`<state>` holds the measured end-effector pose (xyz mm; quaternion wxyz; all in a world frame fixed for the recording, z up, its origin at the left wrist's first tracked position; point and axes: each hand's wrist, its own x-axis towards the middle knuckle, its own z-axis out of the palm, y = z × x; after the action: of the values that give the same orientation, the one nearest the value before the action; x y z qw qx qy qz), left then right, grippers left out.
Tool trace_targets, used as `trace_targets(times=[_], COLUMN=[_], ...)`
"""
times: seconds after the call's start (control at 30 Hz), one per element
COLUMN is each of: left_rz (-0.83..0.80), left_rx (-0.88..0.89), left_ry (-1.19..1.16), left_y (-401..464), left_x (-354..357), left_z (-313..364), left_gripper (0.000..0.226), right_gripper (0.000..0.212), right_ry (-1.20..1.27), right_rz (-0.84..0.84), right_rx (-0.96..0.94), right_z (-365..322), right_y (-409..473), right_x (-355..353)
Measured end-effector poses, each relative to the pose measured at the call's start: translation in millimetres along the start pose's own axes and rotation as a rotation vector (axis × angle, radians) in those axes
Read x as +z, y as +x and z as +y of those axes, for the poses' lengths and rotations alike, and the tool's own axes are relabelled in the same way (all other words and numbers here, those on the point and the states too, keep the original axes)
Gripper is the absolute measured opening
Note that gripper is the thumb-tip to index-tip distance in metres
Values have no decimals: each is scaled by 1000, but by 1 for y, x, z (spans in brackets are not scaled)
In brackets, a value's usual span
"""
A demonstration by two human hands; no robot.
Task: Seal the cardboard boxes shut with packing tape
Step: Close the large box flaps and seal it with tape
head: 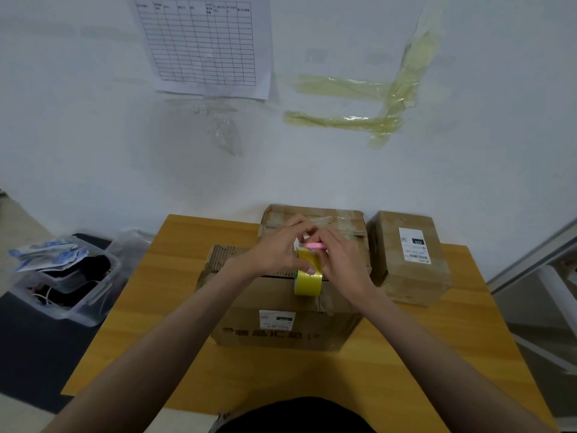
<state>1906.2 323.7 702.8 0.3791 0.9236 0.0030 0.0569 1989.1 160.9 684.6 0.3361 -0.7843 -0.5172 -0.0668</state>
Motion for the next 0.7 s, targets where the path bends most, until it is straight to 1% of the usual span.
trace_targets(times=[0.37, 0.5, 0.7], left_rz=[-13, -25, -29], left_rx=[8, 5, -32], left_ry=[49, 37, 15], left_y=[2, 2, 1], left_x=[3, 2, -1], left_z=[-3, -1, -2], left_gripper=[57, 63, 80], right_gripper=[19, 21, 19], right_ry=[-65, -67, -88], right_rz=[-63, -76, -57], right_rx=[-22, -28, -11], right_z=[0, 1, 15], right_y=[11, 11, 1], right_x=[0, -3, -14])
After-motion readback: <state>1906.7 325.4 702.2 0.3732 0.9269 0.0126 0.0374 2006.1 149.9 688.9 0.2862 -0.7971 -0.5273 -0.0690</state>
